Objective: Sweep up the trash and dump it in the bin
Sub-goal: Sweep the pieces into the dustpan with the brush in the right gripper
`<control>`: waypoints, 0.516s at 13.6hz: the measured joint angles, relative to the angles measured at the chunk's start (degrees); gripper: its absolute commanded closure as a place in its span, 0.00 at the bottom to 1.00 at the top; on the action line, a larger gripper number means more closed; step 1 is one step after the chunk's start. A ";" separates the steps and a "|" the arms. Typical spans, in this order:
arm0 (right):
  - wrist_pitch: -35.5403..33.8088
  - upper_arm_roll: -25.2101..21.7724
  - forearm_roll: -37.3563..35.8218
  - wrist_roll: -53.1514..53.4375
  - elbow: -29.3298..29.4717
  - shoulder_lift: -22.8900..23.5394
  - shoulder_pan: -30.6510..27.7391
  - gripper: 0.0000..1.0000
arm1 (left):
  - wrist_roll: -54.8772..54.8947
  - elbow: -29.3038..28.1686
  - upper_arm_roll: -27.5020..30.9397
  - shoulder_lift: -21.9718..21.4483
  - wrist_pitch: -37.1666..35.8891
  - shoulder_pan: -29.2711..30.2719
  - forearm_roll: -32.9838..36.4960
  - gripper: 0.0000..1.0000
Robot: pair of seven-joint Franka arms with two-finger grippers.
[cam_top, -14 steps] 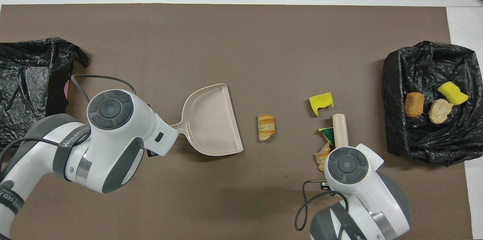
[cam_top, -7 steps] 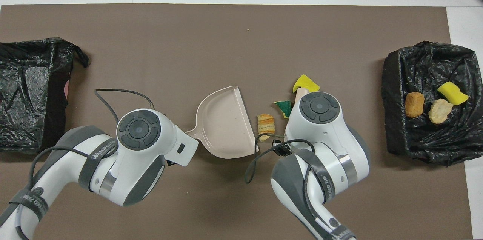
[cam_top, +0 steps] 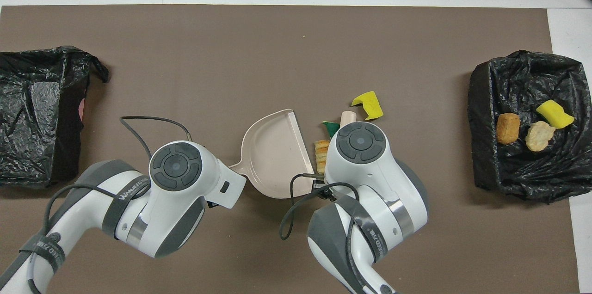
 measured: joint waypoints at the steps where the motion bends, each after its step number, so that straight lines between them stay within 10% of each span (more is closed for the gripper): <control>1: 0.00 0.03 1.19 0.00 0.22 -0.03 1.18 1.00 | -0.10 -0.01 0.00 -0.01 0.00 0.00 0.00 1.00; 7: -0.01 0.34 4.54 0.00 1.75 -0.49 4.54 1.00 | -0.67 -0.02 0.00 -0.02 0.02 -0.14 0.00 1.00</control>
